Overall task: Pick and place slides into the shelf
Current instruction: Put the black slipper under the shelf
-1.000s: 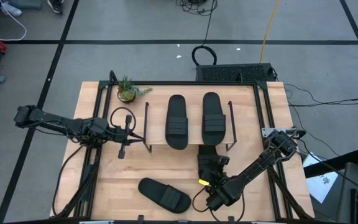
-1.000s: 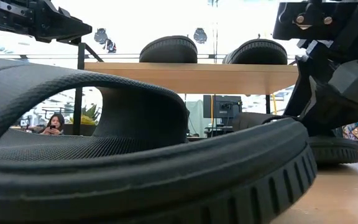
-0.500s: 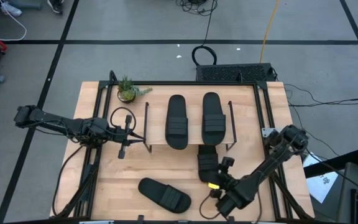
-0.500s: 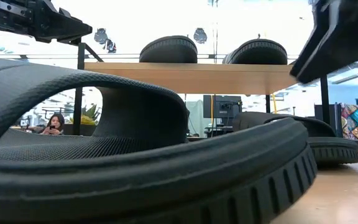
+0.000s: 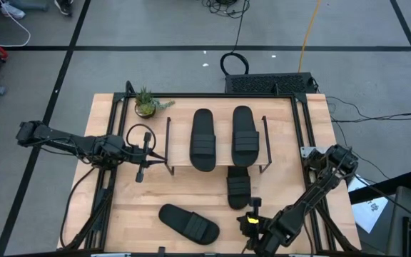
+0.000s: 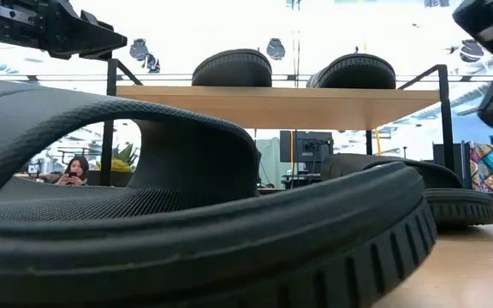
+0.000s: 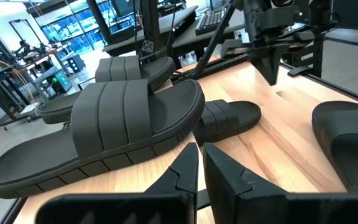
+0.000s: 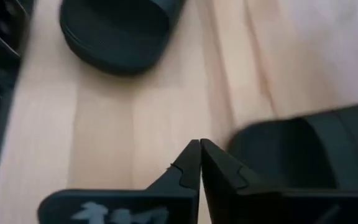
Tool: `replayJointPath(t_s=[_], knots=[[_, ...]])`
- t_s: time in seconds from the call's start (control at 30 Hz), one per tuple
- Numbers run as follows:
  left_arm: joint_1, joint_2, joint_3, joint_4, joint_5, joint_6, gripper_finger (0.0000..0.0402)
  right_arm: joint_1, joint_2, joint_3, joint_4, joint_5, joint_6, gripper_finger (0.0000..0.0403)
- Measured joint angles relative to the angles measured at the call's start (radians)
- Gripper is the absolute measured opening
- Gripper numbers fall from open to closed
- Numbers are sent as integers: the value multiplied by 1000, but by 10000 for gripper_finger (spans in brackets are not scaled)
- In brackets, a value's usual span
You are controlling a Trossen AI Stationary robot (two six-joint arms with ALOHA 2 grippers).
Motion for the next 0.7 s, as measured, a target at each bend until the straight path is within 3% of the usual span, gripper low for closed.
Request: replayJointPath(t_s=[0.23, 0.4, 0.7], knots=[[0, 0, 0, -6, 0, -2, 26, -29, 0, -105, 238, -27, -55, 0], [0, 0, 0, -5, 0, -9, 26, -44, 1, -151, 236, -77, 2, 0], [0, 0, 0, -5, 0, -8, 26, -74, 0, -208, 236, -72, 61, 0]])
